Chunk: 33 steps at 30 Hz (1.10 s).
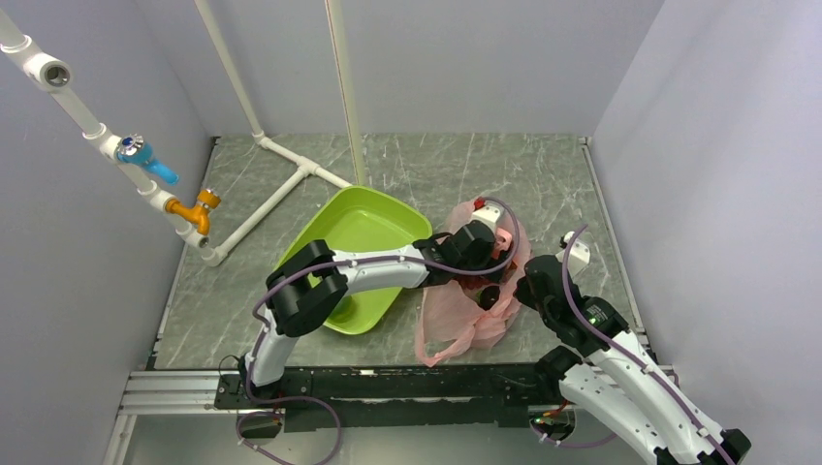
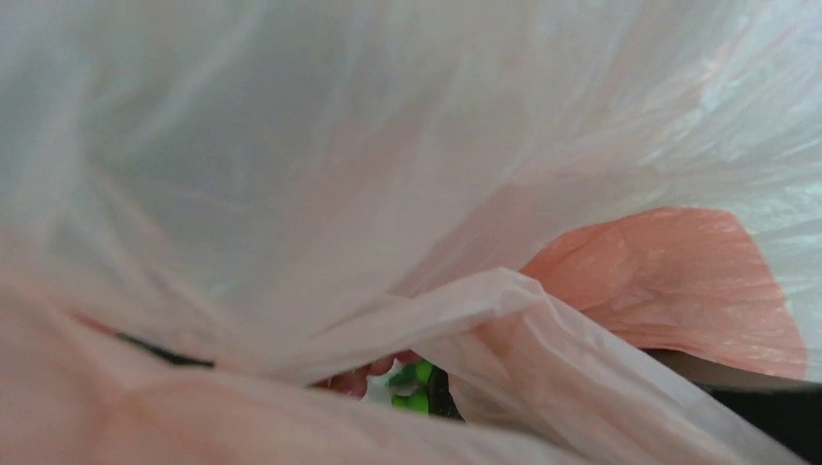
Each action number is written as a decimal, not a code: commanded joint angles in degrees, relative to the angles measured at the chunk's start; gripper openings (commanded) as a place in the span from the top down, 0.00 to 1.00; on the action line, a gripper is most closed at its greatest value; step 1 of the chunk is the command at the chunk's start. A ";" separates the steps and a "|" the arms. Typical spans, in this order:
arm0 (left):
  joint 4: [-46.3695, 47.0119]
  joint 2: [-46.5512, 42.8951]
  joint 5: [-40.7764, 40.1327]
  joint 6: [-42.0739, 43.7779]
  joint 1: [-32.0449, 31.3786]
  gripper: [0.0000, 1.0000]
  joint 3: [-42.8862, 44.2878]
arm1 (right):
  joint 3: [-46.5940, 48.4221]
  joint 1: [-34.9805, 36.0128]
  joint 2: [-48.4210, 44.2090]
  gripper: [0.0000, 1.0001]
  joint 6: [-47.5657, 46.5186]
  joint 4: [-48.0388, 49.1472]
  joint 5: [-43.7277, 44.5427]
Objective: Take the fake fruits out of the plastic bag
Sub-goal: Take out the fake fruit from the plastic bag.
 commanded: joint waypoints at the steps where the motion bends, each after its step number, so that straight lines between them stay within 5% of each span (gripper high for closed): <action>1: 4.32 1.63 4.27 -0.09 0.36 0.01 3.09 | 0.94 0.12 -0.09 1.00 -0.02 0.71 1.48; 7: 2.85 5.71 5.99 -0.02 1.89 0.07 7.68 | 1.77 0.02 0.60 1.00 -0.78 0.50 1.85; 11: 0.87 6.06 7.02 -0.30 2.69 0.36 8.37 | 1.55 0.06 -0.22 1.00 -1.21 0.86 1.26; 17: 4.88 -1.67 9.21 -0.92 2.51 0.49 -0.20 | 1.75 0.09 1.53 1.00 -1.82 1.14 1.27; 27: -3.28 -13.13 21.45 -2.38 2.29 0.63 -7.61 | 1.57 0.00 2.04 1.00 -0.88 0.66 3.15; 30: -4.02 -17.49 24.88 -1.64 1.73 0.79 -10.96 | 1.93 0.00 2.50 1.00 -0.81 0.38 3.50; 33: -6.28 -22.24 28.39 0.43 1.19 0.80 -13.45 | 1.92 0.01 3.17 1.00 -0.84 0.46 3.44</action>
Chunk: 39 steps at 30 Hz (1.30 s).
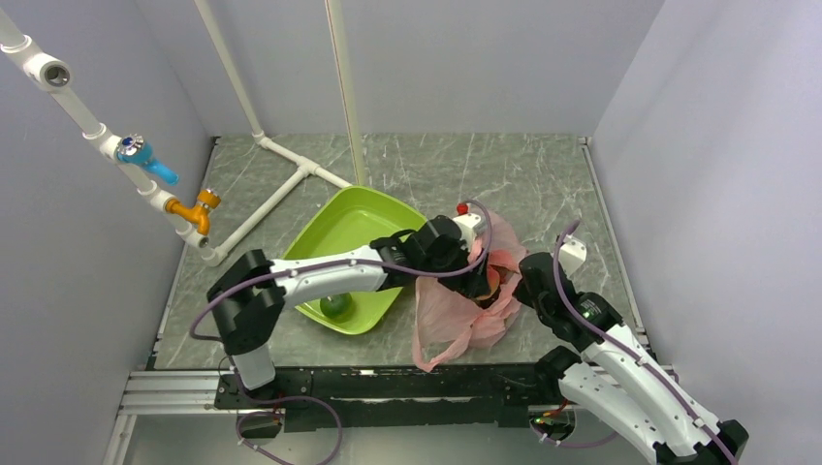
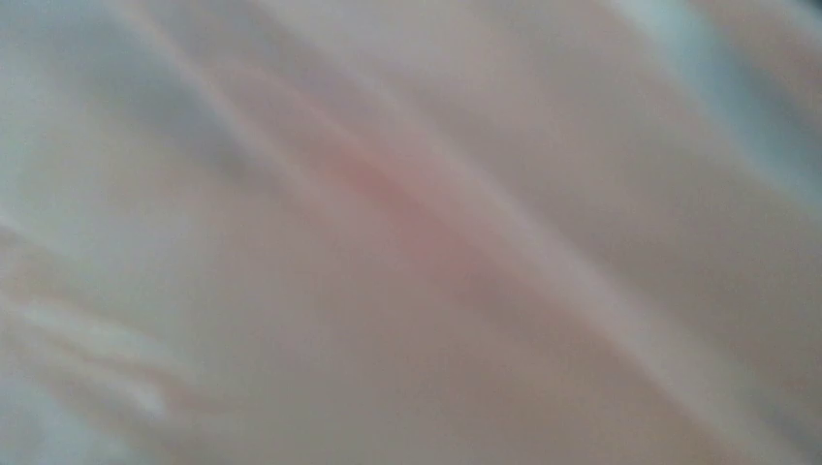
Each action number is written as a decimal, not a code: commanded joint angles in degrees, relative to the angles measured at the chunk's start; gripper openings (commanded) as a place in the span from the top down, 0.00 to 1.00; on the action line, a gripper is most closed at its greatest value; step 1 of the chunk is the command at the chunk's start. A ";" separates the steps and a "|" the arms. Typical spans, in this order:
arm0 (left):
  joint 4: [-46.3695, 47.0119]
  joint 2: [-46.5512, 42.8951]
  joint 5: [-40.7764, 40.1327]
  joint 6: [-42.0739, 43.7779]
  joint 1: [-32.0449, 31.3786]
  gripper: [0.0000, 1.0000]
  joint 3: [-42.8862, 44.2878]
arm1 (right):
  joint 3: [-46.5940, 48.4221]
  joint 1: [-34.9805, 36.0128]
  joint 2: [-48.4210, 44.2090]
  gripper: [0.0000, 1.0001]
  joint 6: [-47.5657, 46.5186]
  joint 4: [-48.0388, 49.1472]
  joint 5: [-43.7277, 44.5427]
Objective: Take the fake fruits out of the plastic bag
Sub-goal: Take out the fake fruit from the plastic bag, then place the fake fruit in the bin.
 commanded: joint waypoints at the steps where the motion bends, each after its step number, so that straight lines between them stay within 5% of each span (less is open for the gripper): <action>1: -4.00 -8.23 6.83 2.03 -1.27 0.80 -2.45 | 1.97 0.03 0.63 1.00 -0.07 0.63 1.68; 17: -20.38 -32.43 -1.84 8.46 -0.06 0.83 -12.13 | 1.92 0.01 0.89 1.00 -0.90 1.29 1.40; 20: -23.97 -35.74 -8.48 6.15 0.92 0.93 -13.24 | 1.88 0.02 1.02 1.00 -0.95 1.79 1.00; 22: -25.01 -38.19 -13.46 4.95 3.04 0.91 -15.33 | 1.66 -0.01 0.74 1.00 -0.91 2.00 0.78; 28: -36.47 -35.40 -23.34 0.16 13.38 0.94 -15.02 | 1.65 0.02 0.76 1.00 -3.11 3.42 -0.12; 36: -32.26 -32.80 -27.43 -1.01 21.03 0.87 -19.51 | 3.43 -0.04 4.31 1.00 -3.53 3.02 -1.00; 39: -32.31 -30.34 -27.83 -0.93 22.46 0.73 -19.24 | 3.35 -0.02 3.26 1.00 -3.37 2.79 -0.90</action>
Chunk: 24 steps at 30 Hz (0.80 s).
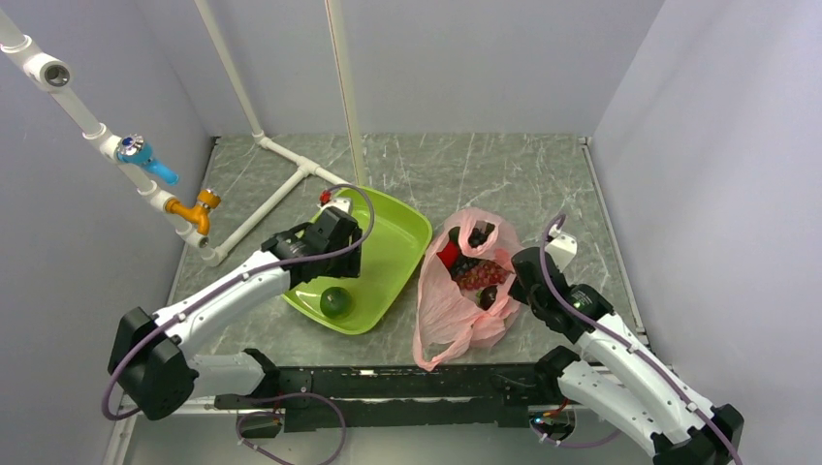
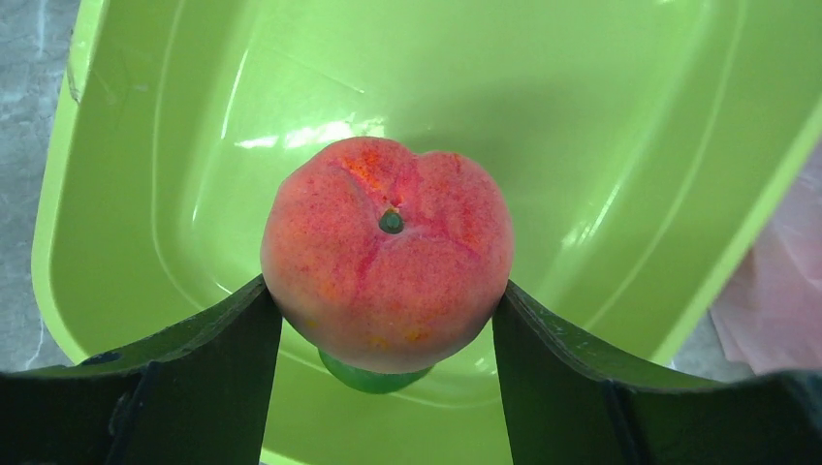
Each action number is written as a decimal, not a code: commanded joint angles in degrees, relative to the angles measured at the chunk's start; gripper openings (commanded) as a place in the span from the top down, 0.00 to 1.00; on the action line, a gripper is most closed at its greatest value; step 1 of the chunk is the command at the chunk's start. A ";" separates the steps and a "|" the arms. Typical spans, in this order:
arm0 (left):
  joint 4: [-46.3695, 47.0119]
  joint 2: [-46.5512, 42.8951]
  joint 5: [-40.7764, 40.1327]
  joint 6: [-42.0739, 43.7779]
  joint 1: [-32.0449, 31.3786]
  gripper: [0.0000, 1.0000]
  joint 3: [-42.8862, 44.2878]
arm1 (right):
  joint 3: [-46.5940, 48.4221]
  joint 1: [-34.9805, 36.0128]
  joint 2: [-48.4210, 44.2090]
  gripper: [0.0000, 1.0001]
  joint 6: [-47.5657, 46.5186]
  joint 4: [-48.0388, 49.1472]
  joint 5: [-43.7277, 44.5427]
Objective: Take the fake fruits out of the plastic bag
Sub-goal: Place the fake fruit in the bin.
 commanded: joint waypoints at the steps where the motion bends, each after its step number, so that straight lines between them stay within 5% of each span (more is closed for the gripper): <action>1: 1.22 3.15 -2.34 -0.68 1.93 0.64 0.73 | 2.41 -0.09 -1.83 1.00 -0.59 1.38 -0.05; 3: 0.33 4.60 -2.25 -0.29 2.06 0.40 1.74 | 2.15 -0.08 -2.47 1.00 -0.47 1.29 0.03; 8: 1.06 3.06 1.30 0.00 2.06 0.01 1.21 | 2.02 -0.08 -2.23 1.00 -0.39 1.38 -0.57; 16: 1.80 -4.32 6.24 0.26 2.06 0.01 -0.08 | 1.81 -0.06 -3.17 1.00 -0.65 1.21 -0.49; 20: 8.02 -8.64 18.96 0.15 2.03 0.08 -2.31 | 1.40 -0.01 -4.44 1.00 -0.07 1.25 -0.96; 24: 23.67 -13.48 32.40 -4.34 0.75 0.12 -8.53 | 1.39 -0.06 -5.15 1.00 -1.01 1.77 -1.93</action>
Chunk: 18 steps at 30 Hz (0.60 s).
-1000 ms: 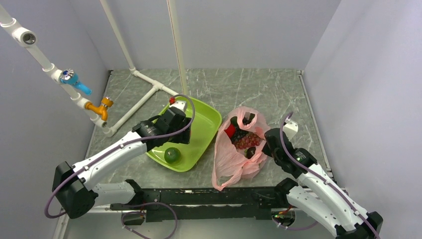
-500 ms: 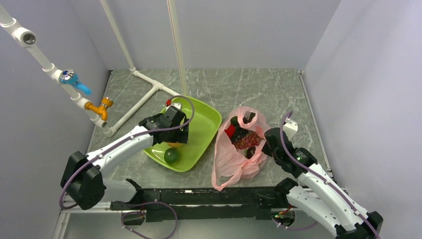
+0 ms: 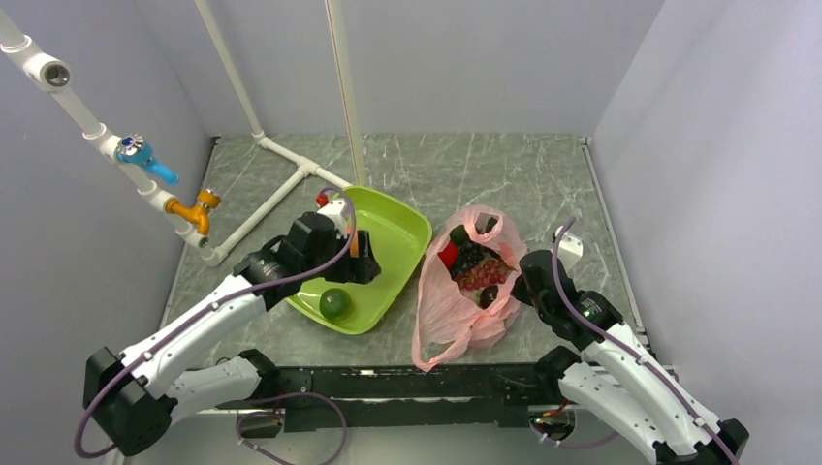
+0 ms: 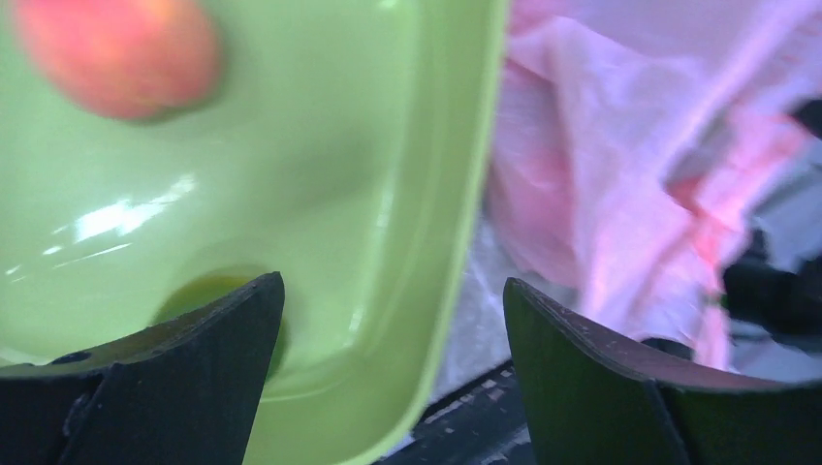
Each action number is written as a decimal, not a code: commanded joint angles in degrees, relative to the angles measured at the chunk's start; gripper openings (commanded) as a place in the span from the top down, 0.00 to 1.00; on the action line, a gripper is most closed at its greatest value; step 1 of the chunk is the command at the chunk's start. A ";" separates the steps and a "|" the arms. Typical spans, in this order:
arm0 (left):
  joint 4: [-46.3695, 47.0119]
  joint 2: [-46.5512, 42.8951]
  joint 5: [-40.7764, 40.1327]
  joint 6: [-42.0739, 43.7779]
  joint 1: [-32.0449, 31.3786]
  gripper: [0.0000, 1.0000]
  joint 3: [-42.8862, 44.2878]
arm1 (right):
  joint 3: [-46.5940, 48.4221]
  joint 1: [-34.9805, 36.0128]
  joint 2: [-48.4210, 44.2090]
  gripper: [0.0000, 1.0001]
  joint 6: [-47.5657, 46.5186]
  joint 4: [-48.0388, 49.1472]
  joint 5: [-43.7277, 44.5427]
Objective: Take the fake fruits out of the plastic bag
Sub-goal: Take out the fake fruit from the plastic bag.
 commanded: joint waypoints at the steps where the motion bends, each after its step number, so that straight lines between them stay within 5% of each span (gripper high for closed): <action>1: 21.67 -4.92 17.62 -5.34 -2.09 0.12 -5.57 | 1.41 -0.06 -0.94 1.00 -1.05 1.96 -1.21; 10: 36.44 6.45 4.04 -3.35 -21.65 0.22 -2.01 | 0.34 -0.06 -0.88 1.00 -1.01 3.64 -6.40; 14: 47.34 15.43 -6.05 -0.22 -28.04 0.18 -0.83 | 1.26 -0.07 -1.77 1.00 -1.75 3.61 -6.16; 18: 44.04 26.57 -15.82 3.44 -31.15 0.20 8.53 | 1.79 -0.06 -1.91 1.00 -2.04 4.02 -6.21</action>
